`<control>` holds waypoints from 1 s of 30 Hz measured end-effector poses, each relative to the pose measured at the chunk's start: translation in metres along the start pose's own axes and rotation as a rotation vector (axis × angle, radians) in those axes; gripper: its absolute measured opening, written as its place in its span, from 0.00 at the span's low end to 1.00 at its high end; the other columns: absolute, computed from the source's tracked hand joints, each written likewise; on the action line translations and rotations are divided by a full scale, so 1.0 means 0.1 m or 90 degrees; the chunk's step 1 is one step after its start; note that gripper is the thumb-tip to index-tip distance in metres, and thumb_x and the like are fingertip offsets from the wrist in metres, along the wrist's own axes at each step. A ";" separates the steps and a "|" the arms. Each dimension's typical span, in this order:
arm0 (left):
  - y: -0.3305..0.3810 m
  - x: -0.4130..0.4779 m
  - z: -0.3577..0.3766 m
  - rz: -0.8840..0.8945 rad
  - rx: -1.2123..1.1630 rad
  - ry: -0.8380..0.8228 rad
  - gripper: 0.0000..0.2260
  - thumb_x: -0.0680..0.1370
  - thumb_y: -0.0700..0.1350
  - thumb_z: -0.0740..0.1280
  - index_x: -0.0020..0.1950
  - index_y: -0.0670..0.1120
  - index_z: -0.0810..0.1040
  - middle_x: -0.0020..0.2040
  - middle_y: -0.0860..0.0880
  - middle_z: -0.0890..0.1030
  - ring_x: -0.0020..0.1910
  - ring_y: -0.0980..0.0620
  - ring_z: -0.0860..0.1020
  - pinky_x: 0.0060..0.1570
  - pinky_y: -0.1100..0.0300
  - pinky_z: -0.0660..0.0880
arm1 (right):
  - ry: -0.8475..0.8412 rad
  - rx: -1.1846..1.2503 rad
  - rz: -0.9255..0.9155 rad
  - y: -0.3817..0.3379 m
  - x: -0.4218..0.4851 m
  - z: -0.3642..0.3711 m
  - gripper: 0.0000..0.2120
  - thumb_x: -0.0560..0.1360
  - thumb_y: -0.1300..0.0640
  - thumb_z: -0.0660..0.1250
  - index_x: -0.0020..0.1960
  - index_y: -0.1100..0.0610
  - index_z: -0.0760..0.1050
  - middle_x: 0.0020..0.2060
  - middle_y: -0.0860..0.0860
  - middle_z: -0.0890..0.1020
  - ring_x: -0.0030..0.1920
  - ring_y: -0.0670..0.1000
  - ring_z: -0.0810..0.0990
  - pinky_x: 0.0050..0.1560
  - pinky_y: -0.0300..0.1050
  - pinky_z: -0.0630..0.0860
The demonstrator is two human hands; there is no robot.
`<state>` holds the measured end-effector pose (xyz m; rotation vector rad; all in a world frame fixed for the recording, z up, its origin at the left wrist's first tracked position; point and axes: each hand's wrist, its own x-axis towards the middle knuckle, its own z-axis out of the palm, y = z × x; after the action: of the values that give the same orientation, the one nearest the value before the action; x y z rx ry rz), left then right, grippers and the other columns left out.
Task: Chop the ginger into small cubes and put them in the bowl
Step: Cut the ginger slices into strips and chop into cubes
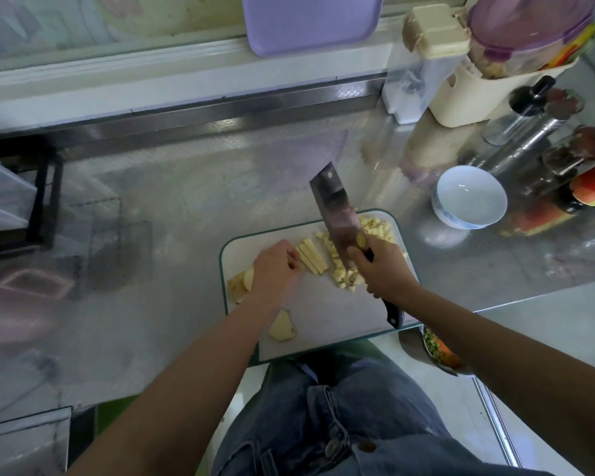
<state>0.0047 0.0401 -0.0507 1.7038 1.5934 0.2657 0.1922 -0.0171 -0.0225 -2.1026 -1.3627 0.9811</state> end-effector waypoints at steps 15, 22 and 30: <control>0.21 0.18 -0.10 0.414 0.569 -0.109 0.22 0.78 0.39 0.56 0.72 0.47 0.65 0.71 0.46 0.64 0.69 0.46 0.65 0.67 0.57 0.59 | -0.005 0.008 0.011 0.11 -0.02 -0.01 0.11 0.79 0.51 0.61 0.43 0.57 0.72 0.27 0.53 0.75 0.18 0.47 0.74 0.17 0.41 0.72; 0.09 0.17 -0.08 0.368 0.566 -0.072 0.18 0.78 0.43 0.60 0.68 0.45 0.68 0.65 0.46 0.68 0.64 0.46 0.67 0.63 0.56 0.65 | -0.046 -0.009 -0.003 0.01 -0.02 0.05 0.10 0.79 0.53 0.61 0.40 0.54 0.70 0.27 0.53 0.75 0.19 0.50 0.74 0.18 0.41 0.72; -0.11 -0.09 -0.05 0.211 0.422 -0.017 0.18 0.75 0.52 0.66 0.60 0.43 0.71 0.58 0.45 0.72 0.56 0.47 0.71 0.53 0.57 0.68 | -0.086 -0.102 -0.053 -0.12 -0.08 0.15 0.13 0.79 0.54 0.61 0.41 0.62 0.71 0.30 0.55 0.75 0.28 0.54 0.74 0.30 0.46 0.71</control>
<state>-0.0083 0.0329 -0.0513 2.4684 1.4602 -0.1496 0.1718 -0.0199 -0.0208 -2.1063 -1.6320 1.0262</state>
